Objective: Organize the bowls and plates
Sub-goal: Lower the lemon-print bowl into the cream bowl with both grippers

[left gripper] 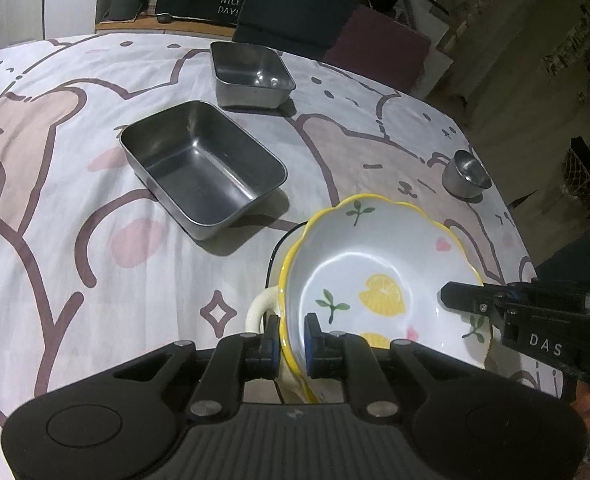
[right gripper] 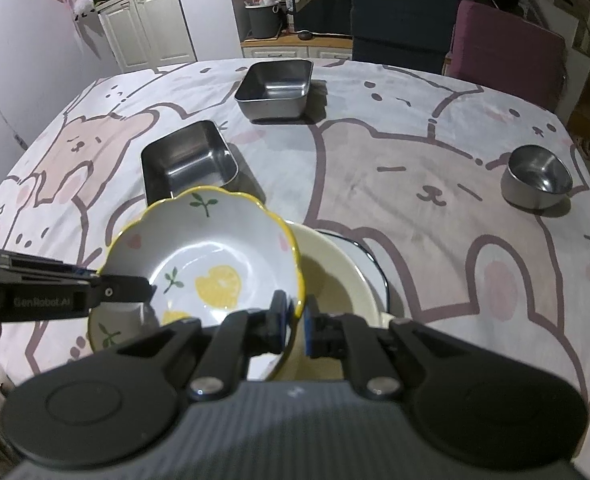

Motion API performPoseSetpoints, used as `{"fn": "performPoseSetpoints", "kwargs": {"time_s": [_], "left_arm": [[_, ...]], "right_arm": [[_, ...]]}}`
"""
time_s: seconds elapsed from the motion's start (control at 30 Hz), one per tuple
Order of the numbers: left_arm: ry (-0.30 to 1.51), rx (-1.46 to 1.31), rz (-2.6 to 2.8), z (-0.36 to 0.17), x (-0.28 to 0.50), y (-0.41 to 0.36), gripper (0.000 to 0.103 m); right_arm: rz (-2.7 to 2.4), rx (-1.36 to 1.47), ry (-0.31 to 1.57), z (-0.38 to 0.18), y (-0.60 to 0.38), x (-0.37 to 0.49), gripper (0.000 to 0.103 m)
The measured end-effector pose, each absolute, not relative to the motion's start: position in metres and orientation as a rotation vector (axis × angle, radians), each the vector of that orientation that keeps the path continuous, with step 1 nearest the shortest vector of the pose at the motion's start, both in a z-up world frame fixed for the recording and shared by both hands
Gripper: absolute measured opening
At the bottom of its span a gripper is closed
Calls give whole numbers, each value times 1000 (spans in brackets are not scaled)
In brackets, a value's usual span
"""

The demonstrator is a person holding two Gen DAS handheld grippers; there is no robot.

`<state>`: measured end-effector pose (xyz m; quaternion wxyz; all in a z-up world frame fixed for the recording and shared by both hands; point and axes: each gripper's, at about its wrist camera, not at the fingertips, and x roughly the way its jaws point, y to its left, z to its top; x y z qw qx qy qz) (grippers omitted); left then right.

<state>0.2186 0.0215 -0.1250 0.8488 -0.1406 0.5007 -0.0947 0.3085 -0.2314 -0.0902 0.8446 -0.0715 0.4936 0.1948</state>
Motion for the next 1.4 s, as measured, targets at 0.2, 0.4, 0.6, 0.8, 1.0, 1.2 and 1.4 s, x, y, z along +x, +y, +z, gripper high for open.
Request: {"fn": "performPoseSetpoints", "kwargs": {"time_s": [0.2, 0.4, 0.6, 0.8, 1.0, 1.2, 1.4], "left_arm": [[1047, -221, -193, -124, 220, 11, 13], [1046, -196, -187, -123, 222, 4, 13], [1030, -184, -179, -118, 220, 1, 13], [1046, -195, -200, -121, 221, -5, 13], [1078, -216, -225, -131, 226, -13, 13], [1098, -218, -237, -140, 230, -20, 14], [1118, -144, -242, -147, 230, -31, 16]], "right_arm": [[414, -150, 1046, -92, -233, 308, 10], [401, -143, 1053, -94, -237, 308, 10], [396, -123, 1046, -92, -240, 306, 10], [390, -113, 1039, -90, -245, 305, 10], [356, -114, 1054, -91, -253, 306, 9], [330, -125, 1069, -95, -258, 309, 9], [321, -141, 1079, -99, -258, 312, 7]]}}
